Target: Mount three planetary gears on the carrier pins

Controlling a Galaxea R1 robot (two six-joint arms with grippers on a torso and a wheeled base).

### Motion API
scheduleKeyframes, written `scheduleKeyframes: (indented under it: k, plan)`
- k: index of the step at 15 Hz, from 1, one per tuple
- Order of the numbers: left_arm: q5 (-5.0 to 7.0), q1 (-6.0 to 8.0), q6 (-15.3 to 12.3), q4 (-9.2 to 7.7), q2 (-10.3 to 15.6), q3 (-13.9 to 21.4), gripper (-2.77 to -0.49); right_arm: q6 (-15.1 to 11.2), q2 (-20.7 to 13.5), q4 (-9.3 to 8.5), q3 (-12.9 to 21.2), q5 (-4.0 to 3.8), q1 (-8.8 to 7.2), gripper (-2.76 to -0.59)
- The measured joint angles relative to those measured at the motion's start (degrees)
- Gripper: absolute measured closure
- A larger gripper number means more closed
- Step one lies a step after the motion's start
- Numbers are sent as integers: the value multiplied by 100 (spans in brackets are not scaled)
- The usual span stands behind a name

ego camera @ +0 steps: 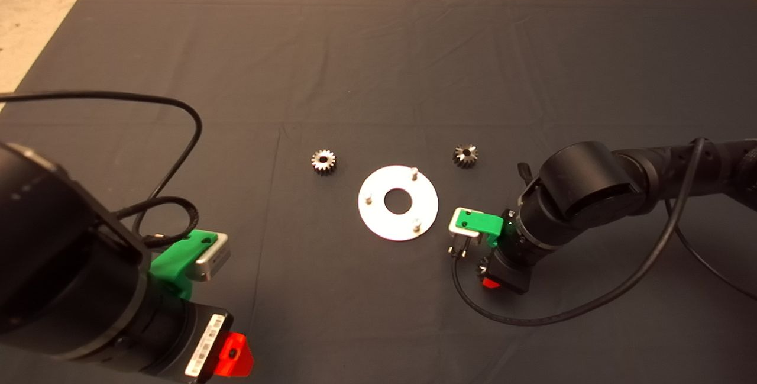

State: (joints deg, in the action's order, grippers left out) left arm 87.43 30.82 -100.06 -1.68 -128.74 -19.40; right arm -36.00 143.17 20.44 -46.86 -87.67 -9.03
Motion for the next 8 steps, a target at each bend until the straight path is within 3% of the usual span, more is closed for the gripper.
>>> scheduleKeyframes:
  k: [8]
  plan:
    - [0,0,0,0,2,0,-275,0,-16,0,0,21,2,-120]
